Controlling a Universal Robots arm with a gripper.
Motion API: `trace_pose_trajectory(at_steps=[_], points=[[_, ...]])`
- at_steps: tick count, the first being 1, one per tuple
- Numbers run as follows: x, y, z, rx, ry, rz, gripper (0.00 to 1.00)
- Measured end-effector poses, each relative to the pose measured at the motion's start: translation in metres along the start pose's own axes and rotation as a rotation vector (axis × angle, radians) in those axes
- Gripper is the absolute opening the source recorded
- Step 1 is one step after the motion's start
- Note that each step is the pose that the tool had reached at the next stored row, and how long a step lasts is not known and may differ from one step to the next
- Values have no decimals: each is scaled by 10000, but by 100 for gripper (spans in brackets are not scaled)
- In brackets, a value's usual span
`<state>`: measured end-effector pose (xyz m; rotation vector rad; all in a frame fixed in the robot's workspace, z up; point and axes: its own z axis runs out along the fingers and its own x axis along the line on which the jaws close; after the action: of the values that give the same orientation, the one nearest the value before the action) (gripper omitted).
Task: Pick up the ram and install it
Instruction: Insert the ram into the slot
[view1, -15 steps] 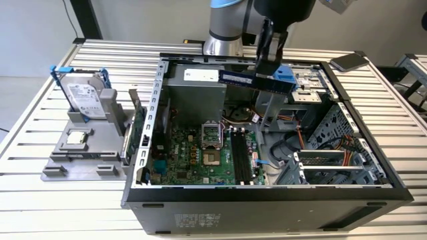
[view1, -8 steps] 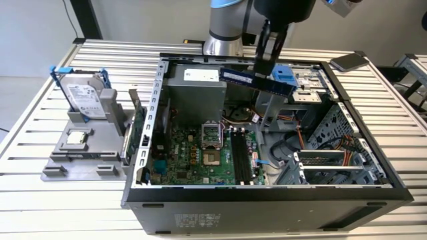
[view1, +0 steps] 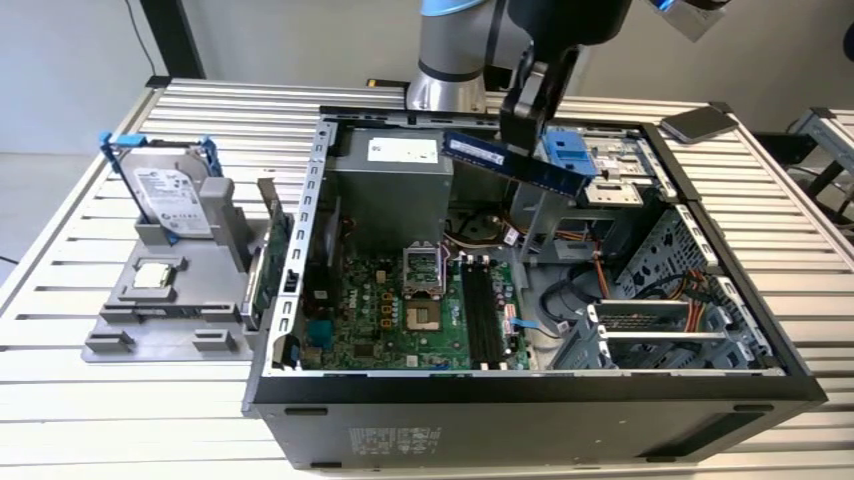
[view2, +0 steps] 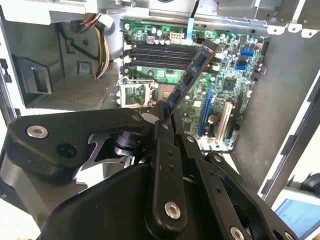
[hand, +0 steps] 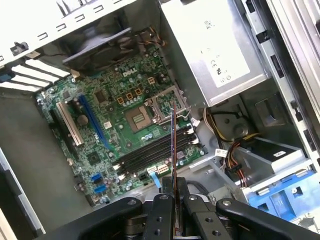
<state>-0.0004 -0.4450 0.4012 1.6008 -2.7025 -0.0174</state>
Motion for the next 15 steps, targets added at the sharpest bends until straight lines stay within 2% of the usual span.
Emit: trace_pose_trajectory(at_steps=[15], points=[[0, 0, 0, 11, -22, 2242, 0]])
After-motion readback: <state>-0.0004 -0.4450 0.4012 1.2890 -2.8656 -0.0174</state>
